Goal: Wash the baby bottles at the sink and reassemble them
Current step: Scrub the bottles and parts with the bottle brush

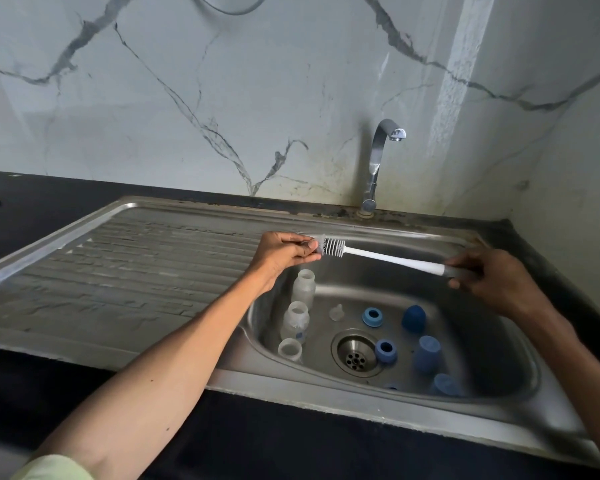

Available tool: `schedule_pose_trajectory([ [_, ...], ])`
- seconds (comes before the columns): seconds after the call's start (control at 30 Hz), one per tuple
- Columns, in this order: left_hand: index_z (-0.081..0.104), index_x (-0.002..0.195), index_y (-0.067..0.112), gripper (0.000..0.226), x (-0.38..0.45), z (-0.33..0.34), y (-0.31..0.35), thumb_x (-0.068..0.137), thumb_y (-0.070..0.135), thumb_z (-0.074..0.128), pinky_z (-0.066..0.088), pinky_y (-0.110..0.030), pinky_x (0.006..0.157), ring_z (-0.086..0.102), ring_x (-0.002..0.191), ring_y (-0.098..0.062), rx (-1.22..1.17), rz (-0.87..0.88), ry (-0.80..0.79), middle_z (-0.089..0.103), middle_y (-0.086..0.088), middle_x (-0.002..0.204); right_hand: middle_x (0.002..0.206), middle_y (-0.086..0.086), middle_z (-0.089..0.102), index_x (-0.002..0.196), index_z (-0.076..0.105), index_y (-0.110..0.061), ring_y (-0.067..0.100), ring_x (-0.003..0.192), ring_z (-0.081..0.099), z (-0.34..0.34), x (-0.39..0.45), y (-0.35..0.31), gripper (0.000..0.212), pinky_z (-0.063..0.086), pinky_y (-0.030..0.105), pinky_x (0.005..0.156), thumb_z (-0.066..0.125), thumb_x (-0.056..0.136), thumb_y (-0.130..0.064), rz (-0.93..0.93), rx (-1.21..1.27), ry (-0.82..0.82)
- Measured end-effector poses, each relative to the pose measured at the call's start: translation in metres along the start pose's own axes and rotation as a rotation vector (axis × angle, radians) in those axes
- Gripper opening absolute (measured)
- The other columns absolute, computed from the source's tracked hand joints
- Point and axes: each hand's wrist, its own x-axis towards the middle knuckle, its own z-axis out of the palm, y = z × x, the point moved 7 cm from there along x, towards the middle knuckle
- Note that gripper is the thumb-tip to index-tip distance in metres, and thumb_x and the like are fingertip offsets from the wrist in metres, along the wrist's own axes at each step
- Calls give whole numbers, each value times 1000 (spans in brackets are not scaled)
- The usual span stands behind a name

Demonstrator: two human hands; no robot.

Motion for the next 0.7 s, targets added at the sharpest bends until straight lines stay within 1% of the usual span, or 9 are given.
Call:
schedule_pose_trajectory([
  [0.07, 70, 91, -7, 11, 0, 1, -1, 82, -13, 68, 60, -23, 66, 75, 71, -24, -21, -6, 6, 75, -15, 78, 89, -8, 59, 97, 64, -20, -1, 78, 52, -5, -1, 1, 35, 37, 13, 69, 80, 72, 0, -20, 35, 63],
  [0.1, 70, 91, -7, 11, 1, 1, -2, 83, -13, 68, 60, -23, 66, 75, 72, -24, -32, -11, 10, 75, -15, 78, 88, -8, 59, 96, 64, -20, -1, 78, 52, -6, -1, 0, 36, 37, 13, 68, 81, 71, 0, -24, 37, 80],
  [0.17, 70, 92, -7, 11, 1, 0, -3, 83, -13, 67, 61, -23, 67, 75, 72, -23, -37, -20, 15, 75, -15, 78, 91, -5, 60, 95, 64, -22, 8, 82, 55, -3, 0, 2, 33, 41, 20, 75, 80, 74, -2, -52, -2, 58],
  [0.23, 69, 93, -9, 13, 1, -2, -4, 82, -15, 67, 61, -24, 67, 75, 71, -24, -10, -24, 9, 75, -15, 78, 90, -5, 62, 90, 63, -29, 14, 84, 58, 5, 6, 4, 26, 43, 29, 79, 74, 82, -7, -119, -96, -48],
  [0.3, 68, 93, -9, 15, 2, -4, -5, 80, -17, 68, 61, -25, 66, 75, 70, -24, 11, -18, 11, 75, -14, 78, 81, -4, 65, 86, 63, -35, 14, 75, 60, 18, 9, 10, 23, 45, 30, 71, 64, 91, -13, -161, -169, -224],
  [0.37, 68, 92, -8, 17, 3, -6, -3, 79, -19, 67, 62, -26, 67, 75, 69, -22, -3, 5, 32, 75, -11, 76, 79, 0, 65, 95, 67, -30, 11, 67, 57, 29, 5, 17, 24, 45, 26, 65, 49, 100, -15, -95, -119, -416],
  [0.47, 68, 90, -8, 17, 3, -5, -1, 79, -20, 66, 62, -28, 68, 74, 67, -18, -29, 43, 81, 75, -6, 74, 74, 3, 58, 102, 69, -20, 13, 64, 50, 35, -3, 25, 34, 44, 26, 58, 35, 105, -23, 31, 41, -551],
  [0.57, 68, 85, -4, 13, 2, -2, -2, 80, -16, 70, 62, -26, 68, 74, 68, -18, -80, 77, 168, 75, -7, 75, 72, 3, 57, 101, 70, -19, 12, 60, 49, 34, -6, 23, 36, 44, 24, 54, 34, 105, -25, 67, 131, -555],
  [0.7, 64, 79, -2, 14, 3, -2, -9, 86, -14, 66, 62, -29, 71, 73, 65, -12, -303, 41, 294, 73, -6, 69, 82, 4, 64, 102, 67, -24, 14, 69, 56, 34, -4, -1, 22, 46, 24, 61, 46, 101, -19, -31, 31, -451],
])
